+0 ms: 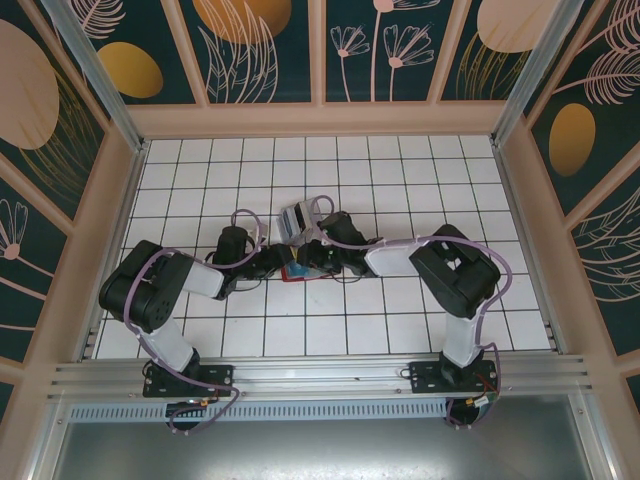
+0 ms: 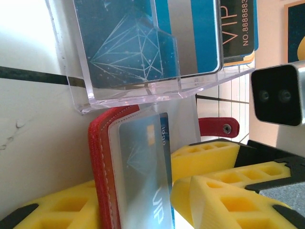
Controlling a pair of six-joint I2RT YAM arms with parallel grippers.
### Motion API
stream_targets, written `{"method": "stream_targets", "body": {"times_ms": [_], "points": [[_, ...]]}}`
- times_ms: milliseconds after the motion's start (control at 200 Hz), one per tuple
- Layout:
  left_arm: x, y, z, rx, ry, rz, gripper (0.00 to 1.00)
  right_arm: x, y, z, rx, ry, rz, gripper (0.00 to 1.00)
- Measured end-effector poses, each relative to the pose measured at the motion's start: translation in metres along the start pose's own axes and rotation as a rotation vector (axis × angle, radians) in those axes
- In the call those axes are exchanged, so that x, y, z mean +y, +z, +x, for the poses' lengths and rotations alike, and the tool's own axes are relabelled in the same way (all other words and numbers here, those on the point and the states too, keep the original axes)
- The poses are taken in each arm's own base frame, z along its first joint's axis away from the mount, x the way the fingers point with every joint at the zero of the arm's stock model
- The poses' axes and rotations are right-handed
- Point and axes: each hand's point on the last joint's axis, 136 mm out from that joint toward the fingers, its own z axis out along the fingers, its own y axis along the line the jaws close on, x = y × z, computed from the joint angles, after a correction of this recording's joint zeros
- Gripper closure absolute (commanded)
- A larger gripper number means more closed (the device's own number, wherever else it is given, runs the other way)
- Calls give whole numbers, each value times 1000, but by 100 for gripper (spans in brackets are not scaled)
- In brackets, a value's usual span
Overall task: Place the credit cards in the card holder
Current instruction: Insert the credit card into the card slot.
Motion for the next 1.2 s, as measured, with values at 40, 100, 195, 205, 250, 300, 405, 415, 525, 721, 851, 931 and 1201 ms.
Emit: {"method": "stream_targets", "body": {"times_ms": [40, 100, 195, 205, 250, 300, 405, 415, 525, 721, 851, 931, 1201], "points": [[1, 1, 0, 3, -2, -4, 61, -1, -1, 0, -4, -22, 19, 63], [3, 2, 0, 10, -4, -14, 68, -3, 0, 2, -3, -58, 45, 63], [7, 4, 1, 22, -11, -27, 70, 0, 2, 8, 9, -103, 58, 63], [7, 4, 0, 22, -11, -26, 69, 0, 2, 9, 10, -109, 60, 63], [7, 4, 1, 24, -12, -26, 66, 1, 2, 9, 14, -117, 63, 63], [7, 4, 1, 24, -11, -25, 59, 1, 1, 9, 16, -125, 65, 63], [2, 2, -1, 24, -23, -8, 51, 0, -1, 4, 14, -124, 62, 63], [1, 2, -1, 23, -23, -8, 51, 0, -1, 4, 14, -123, 62, 63], [0, 1, -3, 21, -34, -13, 48, 0, -1, 2, 11, -129, 65, 63], [4, -6, -10, 10, -53, -19, 55, 5, -1, -3, -4, -170, 56, 60], [12, -7, -11, 18, -59, -36, 62, 5, 7, 2, 16, -201, 55, 54], [13, -9, -11, 22, -66, -33, 63, 8, 9, 3, 14, -224, 59, 54], [15, -8, -11, 31, -78, -18, 64, 8, 13, 3, 29, -255, 84, 54]]}}
